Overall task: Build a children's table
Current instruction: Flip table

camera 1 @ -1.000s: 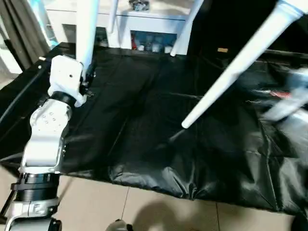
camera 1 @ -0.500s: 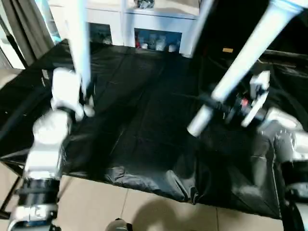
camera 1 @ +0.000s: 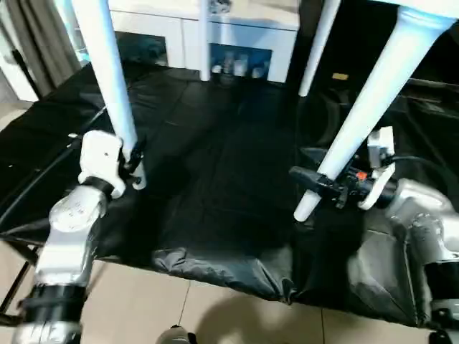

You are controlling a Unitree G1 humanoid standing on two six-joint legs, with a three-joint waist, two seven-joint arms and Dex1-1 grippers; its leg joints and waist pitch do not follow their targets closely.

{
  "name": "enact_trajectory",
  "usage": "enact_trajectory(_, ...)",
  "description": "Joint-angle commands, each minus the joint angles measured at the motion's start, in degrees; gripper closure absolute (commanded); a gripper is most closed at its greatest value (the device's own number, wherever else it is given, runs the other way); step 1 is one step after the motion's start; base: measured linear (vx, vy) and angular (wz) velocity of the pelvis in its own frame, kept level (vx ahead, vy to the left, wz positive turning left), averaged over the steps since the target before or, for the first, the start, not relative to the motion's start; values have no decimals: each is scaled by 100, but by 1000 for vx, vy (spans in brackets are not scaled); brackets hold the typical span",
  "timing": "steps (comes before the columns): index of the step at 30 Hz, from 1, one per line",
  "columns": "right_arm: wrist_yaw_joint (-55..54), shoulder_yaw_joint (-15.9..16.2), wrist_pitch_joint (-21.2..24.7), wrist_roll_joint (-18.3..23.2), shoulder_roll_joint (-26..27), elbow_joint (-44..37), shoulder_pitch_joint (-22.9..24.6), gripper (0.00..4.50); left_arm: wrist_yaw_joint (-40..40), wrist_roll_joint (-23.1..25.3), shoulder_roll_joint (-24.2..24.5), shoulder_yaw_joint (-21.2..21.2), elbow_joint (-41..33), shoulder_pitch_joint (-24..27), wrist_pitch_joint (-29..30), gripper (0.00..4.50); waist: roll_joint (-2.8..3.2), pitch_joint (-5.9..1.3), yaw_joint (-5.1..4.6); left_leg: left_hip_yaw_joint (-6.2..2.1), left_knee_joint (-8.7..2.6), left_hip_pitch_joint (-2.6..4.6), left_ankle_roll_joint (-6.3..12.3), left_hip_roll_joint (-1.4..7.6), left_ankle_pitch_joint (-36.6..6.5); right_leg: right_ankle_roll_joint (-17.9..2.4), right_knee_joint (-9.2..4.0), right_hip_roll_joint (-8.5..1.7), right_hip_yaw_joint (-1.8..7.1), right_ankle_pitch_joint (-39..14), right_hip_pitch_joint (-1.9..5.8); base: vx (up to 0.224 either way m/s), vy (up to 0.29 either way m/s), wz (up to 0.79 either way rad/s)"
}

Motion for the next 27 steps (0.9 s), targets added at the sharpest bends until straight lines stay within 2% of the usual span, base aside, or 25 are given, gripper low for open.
enact_trajectory(1,-126,-65,-80,-39,-2,-7,-57,0,-299,427,198,-414,-114,149,62,293,64,-348,-62,-157,-526,244,-394,223,-2515,-1011,-455,-218,141,-1545,79,0,0,0)
enact_trajectory(2,-163,-76,-88,-42,3,-25,-43,0,-400,361,233,-415,-148,213,102,258,88,-349,-58,-159,-524,246,-383,218,-2496,-999,-453,-226,144,-1588,76,0,0,0)
enact_trajectory(3,-238,-95,-151,-81,28,-69,8,0,-505,260,283,-374,-226,366,122,258,87,-349,-71,-162,-526,229,-373,215,-2463,-979,-454,-224,144,-1591,81,0,0,0)
enact_trajectory(4,-265,-105,-174,-95,38,-80,24,0,-505,228,284,-348,-251,408,128,258,61,-349,-85,-161,-533,220,-358,221,-2435,-980,-446,-228,144,-1584,83,0,0,0)
enact_trajectory(5,-365,-155,-269,-133,81,-132,103,0,-437,108,251,-218,-359,554,145,218,35,-346,-98,-154,-532,211,-339,219,-2416,-964,-455,-223,145,-1588,81,0,0,0)
enact_trajectory(6,-436,-194,-312,-148,120,-166,151,0,-402,67,245,-162,-400,627,148,211,53,-351,-113,-151,-532,208,-311,220,-2364,-952,-447,-221,150,-1564,80,0,0,0)
enact_trajectory(8,-717,-302,-402,-150,256,-368,369,0,-358,-9,260,-10,-428,842,83,206,16,-340,-119,-139,-533,197,-256,220,-2283,-942,-461,-219,157,-1561,77,0,0,0)
enact_trajectory(9,-843,-338,-442,-151,319,-483,517,0,-350,-58,257,59,-461,941,59,185,8,-348,-123,-131,-531,190,-215,217,-2193,-868,-457,-220,168,-1590,79,0,0,0)
enact_trajectory(10,-903,-345,-464,-157,350,-538,602,0,-360,-90,257,86,-488,987,41,173,14,-356,-114,-128,-528,193,-209,217,-2131,-857,-462,-221,169,-1558,84,0,0,0)
enact_trajectory(11,-1044,-347,-560,-198,426,-683,840,0,-367,-196,231,168,-568,1090,3,168,46,-353,-105,-125,-532,197,-199,225,-2060,-869,-456,-213,177,-1451,64,0,0,0)
enact_trajectory(14,-1240,-378,-672,-212,571,-981,1267,0,-394,-303,221,234,-704,1238,-74,156,59,-325,-104,-121,-552,212,-248,226,-2329,-830,-495,-202,177,-1639,36,0,0,0)
enact_trajectory(15,-1304,-389,-699,-210,613,-1088,1406,0,-409,-348,217,246,-768,1285,-94,129,68,-313,-111,-136,-571,214,-277,225,-2511,-785,-515,-202,173,-1836,37,0,0,0)
enact_trajectory(18,-1458,-431,-839,-291,688,-1427,1880,0,-407,-381,174,192,-1069,1357,-100,120,125,-293,-119,-163,-587,228,-345,230,-2764,-734,-533,-210,182,-2015,16,0,0,0)
enact_trajectory(20,-1558,-464,-861,-325,718,-1611,2076,0,-404,-372,160,129,-1211,1376,-36,120,100,-280,-122,-166,-596,231,-367,235,-2859,-670,-555,-209,188,-2107,17,0,0,0)
enact_trajectory(21,-1629,-490,-860,-343,735,-1764,2218,0,-443,-430,140,77,-1330,1394,107,120,148,-270,-130,-170,-607,240,-401,235,-2946,-648,-574,-208,190,-2190,5,0,0,0)
enact_trajectory(22,-1740,-516,-861,-393,718,-1980,2377,0,-411,-476,75,48,-1483,1409,211,120,160,-277,-137,-183,-595,238,-401,220,-2982,-634,-561,-213,188,-2248,13,0,0,0)
enact_trajectory(23,-1780,-525,-860,-407,711,-2058,2432,0,-399,-489,52,38,-1536,1414,241,120,141,-265,-144,-177,-606,226,-403,226,-2957,-607,-577,-210,193,-2256,18,0,0,0)
enact_trajectory(25,-2018,-598,-737,-458,648,-2534,2767,0,-278,-579,-93,10,-1907,1508,475,120,157,-269,-147,-169,-589,219,-362,214,-2893,-584,-576,-205,198,-2274,14,0,0,0)
enact_trajectory(27,-2080,-618,-671,-475,601,-2760,2928,0,-224,-630,-142,-6,-2092,1580,599,120,147,-269,-137,-169,-594,205,-320,230,-2762,-553,-577,-206,207,-2185,31,0,0,0)
